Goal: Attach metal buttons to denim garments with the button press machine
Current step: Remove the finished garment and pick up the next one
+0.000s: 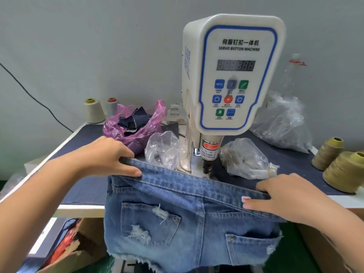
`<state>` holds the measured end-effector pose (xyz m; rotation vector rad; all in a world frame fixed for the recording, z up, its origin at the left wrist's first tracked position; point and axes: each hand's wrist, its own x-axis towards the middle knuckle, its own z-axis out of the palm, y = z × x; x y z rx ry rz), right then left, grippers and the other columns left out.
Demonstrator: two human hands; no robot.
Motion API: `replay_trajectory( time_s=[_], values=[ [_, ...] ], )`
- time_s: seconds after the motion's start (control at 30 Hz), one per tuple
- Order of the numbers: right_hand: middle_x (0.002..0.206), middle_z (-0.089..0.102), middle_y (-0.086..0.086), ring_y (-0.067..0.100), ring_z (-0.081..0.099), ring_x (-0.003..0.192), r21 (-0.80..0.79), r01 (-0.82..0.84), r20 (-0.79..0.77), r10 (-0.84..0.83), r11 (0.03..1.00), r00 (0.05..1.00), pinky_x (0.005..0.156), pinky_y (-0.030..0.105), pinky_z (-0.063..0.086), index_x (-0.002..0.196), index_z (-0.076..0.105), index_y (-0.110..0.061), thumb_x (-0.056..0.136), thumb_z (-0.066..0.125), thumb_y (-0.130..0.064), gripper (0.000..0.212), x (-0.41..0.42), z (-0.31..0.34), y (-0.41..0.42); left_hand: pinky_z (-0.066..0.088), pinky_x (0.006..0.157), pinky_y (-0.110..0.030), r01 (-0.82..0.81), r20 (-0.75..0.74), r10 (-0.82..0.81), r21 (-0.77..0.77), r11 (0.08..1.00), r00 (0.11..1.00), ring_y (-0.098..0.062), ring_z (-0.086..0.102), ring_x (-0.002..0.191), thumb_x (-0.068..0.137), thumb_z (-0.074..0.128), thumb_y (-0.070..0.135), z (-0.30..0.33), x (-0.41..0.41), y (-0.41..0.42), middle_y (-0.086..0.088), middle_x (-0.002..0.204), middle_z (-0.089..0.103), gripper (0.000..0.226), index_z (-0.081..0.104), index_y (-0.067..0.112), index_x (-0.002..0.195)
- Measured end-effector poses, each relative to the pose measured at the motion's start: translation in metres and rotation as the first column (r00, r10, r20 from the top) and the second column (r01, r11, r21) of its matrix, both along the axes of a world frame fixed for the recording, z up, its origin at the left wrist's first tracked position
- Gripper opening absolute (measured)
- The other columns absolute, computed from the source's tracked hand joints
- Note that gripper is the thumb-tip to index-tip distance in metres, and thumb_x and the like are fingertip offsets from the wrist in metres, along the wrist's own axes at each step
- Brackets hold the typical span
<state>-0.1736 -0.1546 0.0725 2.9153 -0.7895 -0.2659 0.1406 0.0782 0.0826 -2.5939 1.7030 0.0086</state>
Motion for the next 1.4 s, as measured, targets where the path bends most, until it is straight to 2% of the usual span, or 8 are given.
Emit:
replay_trajectory(
  time_s=[0.23, 0.37, 0.57, 0.67, 0.77, 0.93, 1.17, 1.4],
  values=[
    [0.048, 0.046, 0.0, 0.01, 0.046, 0.052, -0.149, 0.079, 0.352, -0.022, 0.986, 0.936, 0.044, 0.023, 0.015, 0.055, 0.038, -0.016, 0.058, 0.009, -0.086, 0.076, -0.006, 0.003, -0.004, 0.048, 0.078, -0.019, -0.135, -0.465, 0.127, 0.016, 0.991, 0.876, 0.006, 0.059, 0.082, 0.068, 0.06, 0.068, -0.006, 0.008, 0.008, 0.023, 0.094, 0.064, 0.053, 0.069, 0.026, 0.098],
    [0.051, 0.039, -0.003, 0.009, 0.037, 0.048, 0.321, -0.378, 0.478, 0.196, 0.868, 0.856, 0.061, 0.026, 0.039, 0.054, 0.039, -0.016, 0.081, 0.044, -0.075, 0.065, -0.015, 0.002, -0.009, 0.034, 0.069, -0.032, -0.274, -0.698, 0.102, -0.14, 0.951, 0.709, -0.014, 0.047, 0.068, 0.071, 0.074, 0.056, -0.012, 0.007, 0.01, -0.001, 0.069, 0.053, 0.049, 0.059, 0.009, 0.072],
    [0.09, 0.061, -0.028, -0.01, 0.053, 0.088, 0.628, -0.152, -0.124, 0.292, 0.763, 0.948, 0.077, 0.012, 0.039, 0.096, 0.058, -0.043, 0.076, 0.05, -0.076, 0.039, -0.017, -0.019, 0.009, 0.05, 0.064, -0.025, -0.279, -0.907, -0.279, -0.37, 0.886, 0.316, -0.015, 0.057, 0.072, 0.067, 0.073, 0.004, -0.004, -0.006, 0.011, -0.004, 0.081, 0.059, 0.028, 0.056, 0.024, 0.077],
    [0.122, 0.06, -0.015, 0.007, 0.053, 0.11, 0.421, -0.054, -0.174, 0.139, 0.905, 0.975, 0.091, 0.025, 0.044, 0.147, 0.016, -0.047, 0.078, 0.051, -0.069, 0.081, -0.01, -0.034, 0.01, 0.048, 0.067, -0.017, -0.129, -0.873, -0.178, -0.262, 0.956, 0.454, -0.005, 0.055, 0.073, 0.07, 0.075, 0.006, -0.001, -0.011, 0.01, 0.009, 0.081, 0.057, 0.038, 0.065, 0.031, 0.097],
    [0.082, 0.053, -0.013, 0.009, 0.053, 0.079, 0.133, 0.03, -0.127, -0.013, 0.991, 0.992, 0.06, 0.025, 0.039, 0.147, -0.024, -0.031, 0.081, 0.051, -0.066, 0.105, -0.007, -0.038, 0.011, 0.049, 0.083, -0.023, -0.091, -0.792, 0.001, -0.069, 0.993, 0.611, 0.003, 0.062, 0.087, 0.08, 0.077, 0.016, -0.002, -0.012, 0.008, 0.022, 0.094, 0.065, 0.043, 0.064, 0.049, 0.106],
    [0.12, 0.048, -0.009, 0.015, 0.058, 0.103, -0.062, -0.052, -0.122, 0.044, 0.997, 0.992, 0.07, 0.03, 0.042, 0.15, -0.012, -0.036, 0.082, 0.038, -0.073, 0.092, -0.007, -0.042, 0.009, 0.049, 0.1, -0.035, -0.045, -0.779, 0.074, 0.059, 0.997, 0.622, -0.001, 0.062, 0.108, 0.083, 0.075, 0.02, 0.002, -0.016, 0.01, 0.02, 0.116, 0.067, 0.052, 0.056, 0.05, 0.12],
    [0.144, 0.036, -0.026, -0.001, 0.037, 0.128, 0.69, 0.043, -0.104, 0.04, 0.723, 0.994, 0.11, 0.023, 0.029, 0.132, 0.034, -0.065, 0.092, 0.042, -0.036, 0.049, -0.016, -0.051, -0.015, 0.053, 0.09, -0.026, 0.129, -0.829, -0.092, -0.024, 0.991, 0.552, -0.015, 0.067, 0.107, 0.086, 0.064, -0.001, 0.016, -0.021, 0.014, 0.007, 0.114, 0.071, 0.048, 0.07, 0.039, 0.113],
    [0.12, 0.056, -0.004, 0.02, 0.057, 0.109, 0.021, -0.081, -0.161, 0.084, 0.996, 0.983, 0.077, 0.03, 0.039, 0.125, 0.048, -0.034, 0.09, 0.047, -0.022, 0.037, 0.003, -0.072, -0.003, 0.051, 0.089, -0.024, 0.235, -0.824, -0.162, -0.036, 0.971, 0.543, -0.014, 0.066, 0.107, 0.084, 0.066, 0.008, 0.018, -0.033, 0.002, 0.01, 0.115, 0.07, 0.043, 0.069, 0.038, 0.115]
  ],
)
